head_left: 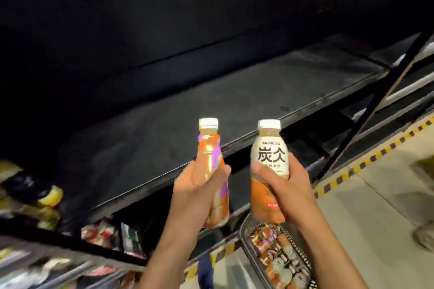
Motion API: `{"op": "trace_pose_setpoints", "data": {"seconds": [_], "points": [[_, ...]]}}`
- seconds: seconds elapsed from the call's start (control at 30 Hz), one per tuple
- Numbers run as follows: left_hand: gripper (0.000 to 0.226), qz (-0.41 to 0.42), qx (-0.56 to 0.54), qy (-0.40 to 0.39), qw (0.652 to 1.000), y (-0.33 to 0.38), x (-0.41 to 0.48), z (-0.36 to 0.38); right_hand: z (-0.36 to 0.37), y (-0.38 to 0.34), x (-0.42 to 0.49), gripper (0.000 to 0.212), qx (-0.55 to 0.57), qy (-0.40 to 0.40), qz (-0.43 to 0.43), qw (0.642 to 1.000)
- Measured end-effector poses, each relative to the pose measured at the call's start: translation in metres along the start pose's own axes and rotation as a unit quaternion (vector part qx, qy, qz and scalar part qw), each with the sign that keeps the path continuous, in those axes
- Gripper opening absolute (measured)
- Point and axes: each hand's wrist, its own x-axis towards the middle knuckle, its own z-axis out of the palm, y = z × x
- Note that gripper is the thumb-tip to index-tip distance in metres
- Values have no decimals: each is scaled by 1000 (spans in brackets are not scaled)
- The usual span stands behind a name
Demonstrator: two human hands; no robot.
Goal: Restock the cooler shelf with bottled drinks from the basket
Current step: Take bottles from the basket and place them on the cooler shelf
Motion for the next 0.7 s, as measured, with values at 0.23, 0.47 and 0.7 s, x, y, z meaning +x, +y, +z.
{"op": "trace_pose_setpoints", "data": {"seconds": [0.23, 0.47, 0.7], "points": [[25, 53, -40, 179, 982, 20, -68, -130, 128, -40, -54, 35, 19, -243, -18, 970], [29, 90, -88, 328, 936, 19, -143, -243, 240, -66, -138, 33, 27, -402, -37, 914], [52, 106, -96, 408, 902, 3, -201, -353, 333, -59, -227, 37, 35, -457, -34, 888]]}}
